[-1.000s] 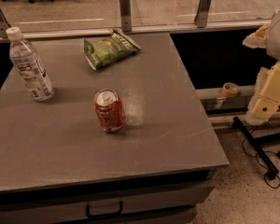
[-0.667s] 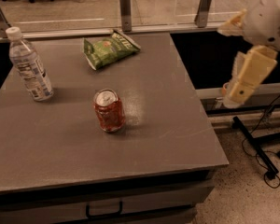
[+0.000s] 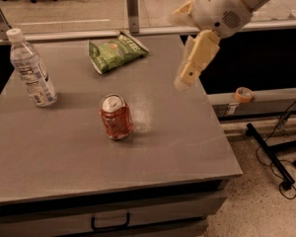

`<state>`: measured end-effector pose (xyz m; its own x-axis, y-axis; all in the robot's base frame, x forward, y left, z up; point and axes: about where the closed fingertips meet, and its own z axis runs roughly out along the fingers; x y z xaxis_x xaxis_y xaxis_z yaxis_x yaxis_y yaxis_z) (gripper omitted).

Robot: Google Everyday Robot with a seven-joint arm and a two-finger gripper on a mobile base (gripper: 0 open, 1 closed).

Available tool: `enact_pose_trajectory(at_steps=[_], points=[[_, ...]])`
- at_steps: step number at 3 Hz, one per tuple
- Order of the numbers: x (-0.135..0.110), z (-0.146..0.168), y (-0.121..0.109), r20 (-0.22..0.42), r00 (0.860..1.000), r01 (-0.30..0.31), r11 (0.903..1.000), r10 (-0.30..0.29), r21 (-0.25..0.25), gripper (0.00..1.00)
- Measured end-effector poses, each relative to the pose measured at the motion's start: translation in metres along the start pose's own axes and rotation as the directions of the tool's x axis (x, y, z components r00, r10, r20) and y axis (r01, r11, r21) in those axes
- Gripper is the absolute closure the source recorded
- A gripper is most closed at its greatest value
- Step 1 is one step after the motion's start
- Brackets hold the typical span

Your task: Move blue plastic bottle near coke can

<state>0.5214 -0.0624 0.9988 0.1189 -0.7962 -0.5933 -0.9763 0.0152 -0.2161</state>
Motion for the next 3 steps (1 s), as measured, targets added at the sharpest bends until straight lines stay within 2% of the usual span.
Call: enact_pose_trajectory(at_steps=[1,3], points=[[-0.036,0.047,-0.01,0.201,0.98,-0.001,0.9987,0.011,-0.051,0.0],[-0.051,0.064,-0.016,0.27,0.963,-0.007,0.9992,0.018,-0.041,0.0]])
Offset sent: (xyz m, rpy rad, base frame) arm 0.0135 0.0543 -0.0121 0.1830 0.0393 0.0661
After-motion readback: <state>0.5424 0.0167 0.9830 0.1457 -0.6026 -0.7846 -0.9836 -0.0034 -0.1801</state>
